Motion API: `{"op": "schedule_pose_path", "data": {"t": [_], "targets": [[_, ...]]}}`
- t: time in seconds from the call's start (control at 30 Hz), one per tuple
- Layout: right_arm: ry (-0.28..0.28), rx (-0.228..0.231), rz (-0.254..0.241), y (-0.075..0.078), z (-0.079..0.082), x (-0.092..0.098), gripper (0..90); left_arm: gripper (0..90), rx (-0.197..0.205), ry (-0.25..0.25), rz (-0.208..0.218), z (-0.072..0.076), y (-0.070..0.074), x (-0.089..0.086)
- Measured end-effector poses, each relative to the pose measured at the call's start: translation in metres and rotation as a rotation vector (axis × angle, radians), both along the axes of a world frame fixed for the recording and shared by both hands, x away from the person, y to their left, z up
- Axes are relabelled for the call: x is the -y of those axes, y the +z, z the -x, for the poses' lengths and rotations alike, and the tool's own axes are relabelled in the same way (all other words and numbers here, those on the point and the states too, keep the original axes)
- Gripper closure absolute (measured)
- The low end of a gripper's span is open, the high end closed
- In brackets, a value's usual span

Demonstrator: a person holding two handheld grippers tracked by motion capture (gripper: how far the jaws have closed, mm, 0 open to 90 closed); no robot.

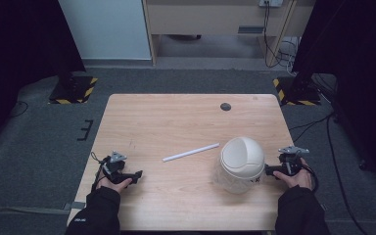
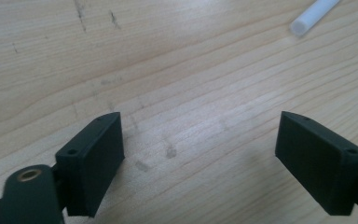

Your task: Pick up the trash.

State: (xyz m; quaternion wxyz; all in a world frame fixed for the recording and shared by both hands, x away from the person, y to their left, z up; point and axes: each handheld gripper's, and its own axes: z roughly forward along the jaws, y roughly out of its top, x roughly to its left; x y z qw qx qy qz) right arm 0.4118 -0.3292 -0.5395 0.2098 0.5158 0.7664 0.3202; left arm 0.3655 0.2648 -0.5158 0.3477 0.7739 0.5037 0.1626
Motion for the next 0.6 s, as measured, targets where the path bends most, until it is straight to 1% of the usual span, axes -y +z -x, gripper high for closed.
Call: {"op": "schedule_pose_path", "data": {"t": [0.03,0.07,0.1,0.13,0.17,0.2,0.23,0.3,0.4,0.47,0.5,0.53,0.57,0.6], "targets": [[0.0,0.0,0.0,0.0,0.0,0.0,0.9,14.9,0.0,0.0,0.0,0.0,0.0,0.0],[0.003,-0.001,-0.001,0.0,0.001,0.0,0.8,14.9,0.024,-0.003,0.006,0.001,0.004,0.0],[0.006,0.0,-0.001,0.0,0.001,0.001,0.8,14.8,0.051,-0.001,0.026,0.002,0.007,0.0],[0.003,0.001,-0.002,0.0,0.002,0.0,0.8,14.8,0.068,0.0,0.043,0.003,0.01,0.0],[0.002,-0.001,-0.001,0.0,0.003,0.0,0.9,14.6,0.1,-0.008,0.067,0.004,0.015,0.001],[0.002,-0.001,-0.001,0.0,0.003,0.0,0.9,14.7,0.1,-0.008,0.067,0.004,0.015,0.001],[0.002,0.0,0.0,0.0,0.004,0.001,0.8,15.2,0.119,-0.017,0.085,0.006,0.019,0.003],[0.001,0.0,-0.001,0.0,0.004,0.0,0.8,15.4,0.14,-0.03,0.087,0.007,0.023,0.005],[0.001,0.001,-0.001,0.0,0.004,0.0,0.8,15.4,0.174,-0.042,0.101,0.009,0.028,0.007],[0.001,0.001,-0.001,0.0,0.004,0.0,0.8,15.3,0.178,-0.044,0.109,0.01,0.03,0.008],[0.002,0.002,0.0,0.0,0.004,0.001,0.8,15.3,0.197,-0.047,0.125,0.012,0.033,0.009],[0.002,0.002,0.0,0.0,0.004,0.001,0.8,15.3,0.197,-0.047,0.125,0.012,0.033,0.009],[0.002,0.002,0.0,0.0,0.004,0.0,0.8,15.3,0.213,-0.053,0.141,0.013,0.037,0.01],[0.002,0.002,0.0,0.0,0.004,0.0,0.8,15.3,0.213,-0.053,0.141,0.013,0.037,0.01]]}}
